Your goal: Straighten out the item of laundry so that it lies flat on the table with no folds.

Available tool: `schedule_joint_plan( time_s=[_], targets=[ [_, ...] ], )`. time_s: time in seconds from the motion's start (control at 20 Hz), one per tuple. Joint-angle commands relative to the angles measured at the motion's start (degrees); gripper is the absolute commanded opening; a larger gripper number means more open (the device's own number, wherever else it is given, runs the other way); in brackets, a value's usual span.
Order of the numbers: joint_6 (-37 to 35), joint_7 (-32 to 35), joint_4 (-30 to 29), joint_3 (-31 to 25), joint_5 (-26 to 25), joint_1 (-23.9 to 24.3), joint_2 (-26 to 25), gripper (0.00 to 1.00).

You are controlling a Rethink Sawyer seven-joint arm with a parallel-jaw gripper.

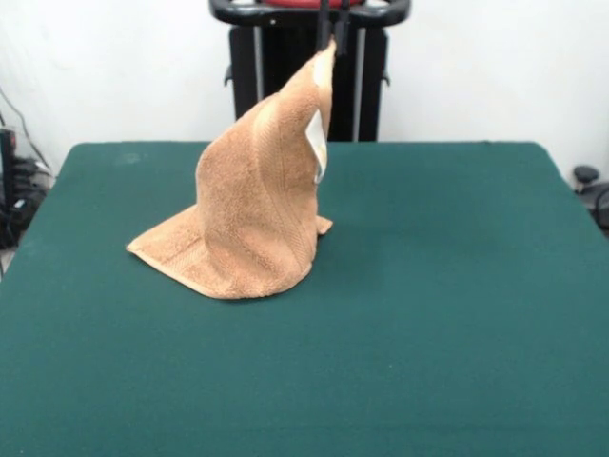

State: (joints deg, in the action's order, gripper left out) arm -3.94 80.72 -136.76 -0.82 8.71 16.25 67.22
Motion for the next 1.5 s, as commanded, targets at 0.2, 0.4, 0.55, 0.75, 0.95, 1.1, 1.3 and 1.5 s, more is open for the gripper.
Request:
schedule_joint_plan(
  time_s=[0.2,0.4,0.55,0.75,0.95,1.1,1.3,1.5],
  targets=[
    [2.86,15.51,-6.35,-1.92,0.1,-1.84,-2.58,0.0],
    [1.98,15.38,-6.55,-1.82,0.36,-1.9,-1.23,0.0],
    [1.63,15.34,-7.03,-2.15,0.39,-1.51,-0.85,0.0],
    [1.43,15.39,-7.4,-2.3,0.46,-1.27,-0.28,0.0],
    [1.72,15.09,-7.03,-1.94,0.16,-1.36,-0.27,0.0],
    [0.26,14.37,-5.97,-2.81,0.59,-0.61,0.31,0.0],
    [-2.65,12.98,-5.22,-2.04,0.67,-0.62,2.24,0.0],
    [-3.35,11.41,-4.75,-1.56,-0.39,-0.39,2.49,0.0]
  ],
)
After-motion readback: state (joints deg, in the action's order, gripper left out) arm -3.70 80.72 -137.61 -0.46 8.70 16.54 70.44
